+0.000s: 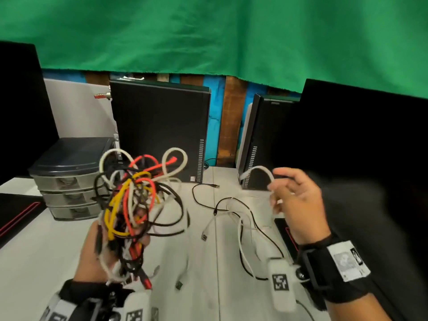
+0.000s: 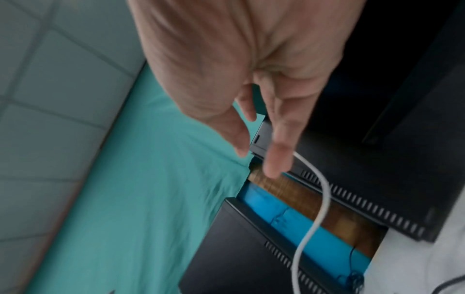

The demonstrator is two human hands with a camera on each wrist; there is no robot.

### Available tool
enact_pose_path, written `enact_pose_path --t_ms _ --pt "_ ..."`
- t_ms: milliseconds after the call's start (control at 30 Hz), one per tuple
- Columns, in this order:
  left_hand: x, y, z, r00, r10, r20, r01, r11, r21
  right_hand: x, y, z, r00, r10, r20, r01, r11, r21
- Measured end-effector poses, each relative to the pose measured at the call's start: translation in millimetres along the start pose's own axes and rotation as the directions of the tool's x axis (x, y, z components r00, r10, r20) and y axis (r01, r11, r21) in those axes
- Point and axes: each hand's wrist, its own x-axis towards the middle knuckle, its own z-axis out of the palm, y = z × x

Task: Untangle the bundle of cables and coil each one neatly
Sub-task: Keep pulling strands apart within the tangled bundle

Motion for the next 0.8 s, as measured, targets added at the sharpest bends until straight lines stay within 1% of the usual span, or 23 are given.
enact_pose_path --t_ms 33,67,100,167,200,233,267,300,333,367,400,433,467,500,533,567,600,667,733,767,800 --pt "5.5 0.5 -14.0 0.997 0.02 0.078 -0.022 0.999 0.034 4.2 1.8 -5.3 0.998 0.015 -0.057 -0.015 1.0 0.013" --pt "5.1 -0.6 -19.4 0.995 0.002 0.098 -0.002 1.0 0.004 6.8 4.6 -10.1 0.997 0.04 -0.069 -0.04 0.999 0.012" --pt "5.6 -3.3 -23.6 0.992 -0.048 0.117 0.054 0.997 -0.049 8.8 7.3 -14.9 0.997 0.064 -0.05 -0.065 0.998 -0.015" --pt "-0.7 -0.1 -9.0 1.0 -0.013 -0.011 0.012 0.998 -0.061 10.3 13.2 -18.1 0.994 0.106 -0.006 -0.106 0.985 -0.138" --pt "-3.4 0.8 11.4 0.991 0.03 -0.127 -0.033 0.999 -0.02 8.4 14.1 -15.8 0.994 0.106 0.008 -0.102 0.971 -0.214" --pt "1.4 -1.8 36.6 0.973 0.105 -0.207 -0.09 0.993 0.079 5.4 13.1 -11.1 0.996 0.082 0.024 -0.072 0.957 -0.28" --pt "11.8 -8.3 48.7 0.979 0.082 -0.188 -0.067 0.994 0.082 1.4 11.4 -4.1 0.997 0.046 0.054 -0.026 0.946 -0.322" --pt "15.2 -13.6 64.8 0.967 0.08 -0.243 -0.028 0.977 0.21 -3.5 8.4 4.5 0.994 0.014 0.105 0.023 0.939 -0.342" --pt "16.2 -19.2 86.0 0.946 0.118 -0.303 -0.018 0.949 0.315 -9.8 5.8 15.2 0.984 -0.004 0.178 0.067 0.935 -0.349" --pt "17.0 -18.5 89.0 0.928 0.15 -0.342 -0.032 0.944 0.329 -17.8 2.9 26.5 0.963 -0.001 0.27 0.097 0.934 -0.343" --pt "17.9 -22.0 93.4 0.933 0.107 -0.345 0.004 0.952 0.305 -26.3 2.7 37.0 0.933 0.013 0.359 0.11 0.94 -0.323" --pt "17.3 -24.9 92.4 0.942 0.024 -0.334 0.069 0.962 0.263 -33.8 3.3 46.6 0.903 0.023 0.43 0.115 0.949 -0.293" --pt "16.6 -27.4 92.0 0.943 -0.071 -0.324 0.145 0.966 0.213 -39.9 4.7 54.1 0.879 0.024 0.477 0.116 0.958 -0.262" --pt "15.0 -29.3 93.8 0.946 -0.127 -0.298 0.187 0.965 0.183 -45.3 4.8 60.1 0.86 0.021 0.509 0.103 0.971 -0.214" --pt "13.2 -32.4 89.8 0.958 -0.156 -0.241 0.193 0.971 0.139 -49.1 4.3 63.6 0.852 0.02 0.523 0.074 0.985 -0.158" --pt "12.4 -34.0 88.8 0.961 -0.173 -0.217 0.199 0.974 0.106 -51.4 2.3 65.5 0.856 0.026 0.516 0.03 0.995 -0.1" --pt "12.7 -34.8 87.1 0.962 -0.16 -0.222 0.185 0.978 0.095 -52.0 0.3 65.9 0.871 0.041 0.489 -0.02 0.999 -0.047" --pt "12.5 -36.8 87.5 0.952 -0.124 -0.279 0.152 0.985 0.081 -51.3 -7.1 64.0 0.897 0.083 0.434 -0.113 0.993 0.044" --pt "10.9 -38.8 83.9 0.945 -0.141 -0.295 0.177 0.98 0.097 -48.7 -12.3 60.1 0.897 0.117 0.427 -0.162 0.984 0.069" --pt "8.9 -38.9 86.1 0.932 -0.097 -0.349 0.149 0.981 0.125 -47.4 -13.8 58.1 0.89 0.13 0.437 -0.176 0.982 0.067" --pt "9.4 -41.0 79.7 0.919 0.003 -0.395 0.073 0.981 0.179 -46.2 -14.3 56.0 0.884 0.136 0.446 -0.18 0.982 0.056"
